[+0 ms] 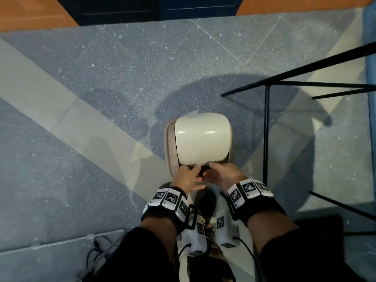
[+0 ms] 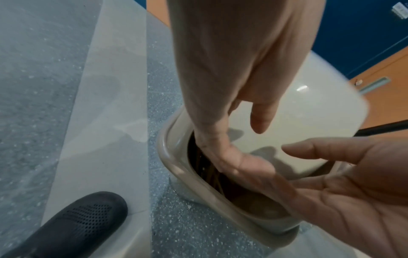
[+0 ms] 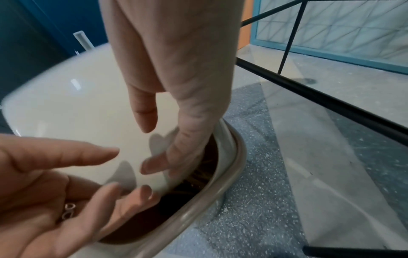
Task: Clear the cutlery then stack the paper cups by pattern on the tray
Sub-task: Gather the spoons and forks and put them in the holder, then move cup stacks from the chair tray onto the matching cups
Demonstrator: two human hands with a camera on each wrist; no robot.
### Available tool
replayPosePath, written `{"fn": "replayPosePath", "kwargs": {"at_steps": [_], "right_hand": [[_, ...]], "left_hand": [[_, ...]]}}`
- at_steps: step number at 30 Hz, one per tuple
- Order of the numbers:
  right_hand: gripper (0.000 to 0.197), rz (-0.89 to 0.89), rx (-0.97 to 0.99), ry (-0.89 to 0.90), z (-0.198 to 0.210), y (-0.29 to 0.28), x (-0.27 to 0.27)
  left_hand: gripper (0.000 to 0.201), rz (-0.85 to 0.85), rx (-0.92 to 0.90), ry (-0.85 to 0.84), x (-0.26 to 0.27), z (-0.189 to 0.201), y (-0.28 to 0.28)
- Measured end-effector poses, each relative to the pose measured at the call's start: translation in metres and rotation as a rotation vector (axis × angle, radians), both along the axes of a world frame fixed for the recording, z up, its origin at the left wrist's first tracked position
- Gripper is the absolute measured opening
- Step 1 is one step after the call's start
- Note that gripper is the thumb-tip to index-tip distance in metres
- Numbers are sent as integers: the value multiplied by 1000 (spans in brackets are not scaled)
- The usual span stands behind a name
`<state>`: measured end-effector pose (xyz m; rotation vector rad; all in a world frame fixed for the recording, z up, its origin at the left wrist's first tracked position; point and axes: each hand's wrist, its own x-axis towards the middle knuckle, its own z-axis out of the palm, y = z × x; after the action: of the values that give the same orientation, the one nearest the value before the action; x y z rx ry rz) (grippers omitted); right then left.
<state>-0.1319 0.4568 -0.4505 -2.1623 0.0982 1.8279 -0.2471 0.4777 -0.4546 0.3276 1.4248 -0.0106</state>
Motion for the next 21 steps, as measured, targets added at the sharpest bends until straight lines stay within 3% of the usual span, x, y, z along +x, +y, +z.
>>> {"fn": "replayPosePath", "kwargs": {"at_steps": [3,6,12,16,21], "right_hand": [[26,33,30,-8,12,-1,0],[18,182,76,-41,37,-8,-6],[20,362,211,-176,112,-36,-21],[14,359,391,-274,182,-54,-32],[35,328,711,-353,294,-76,-32]], "left_hand": [[14,-82,17,-31,-3,19,2],[27,-303,112,27,-10,40,-3],[28,-676,409,124,-23,117,-15],[19,-719,593,107,-24,183,-20],[21,-724,843,2,-20,263,-22]]}}
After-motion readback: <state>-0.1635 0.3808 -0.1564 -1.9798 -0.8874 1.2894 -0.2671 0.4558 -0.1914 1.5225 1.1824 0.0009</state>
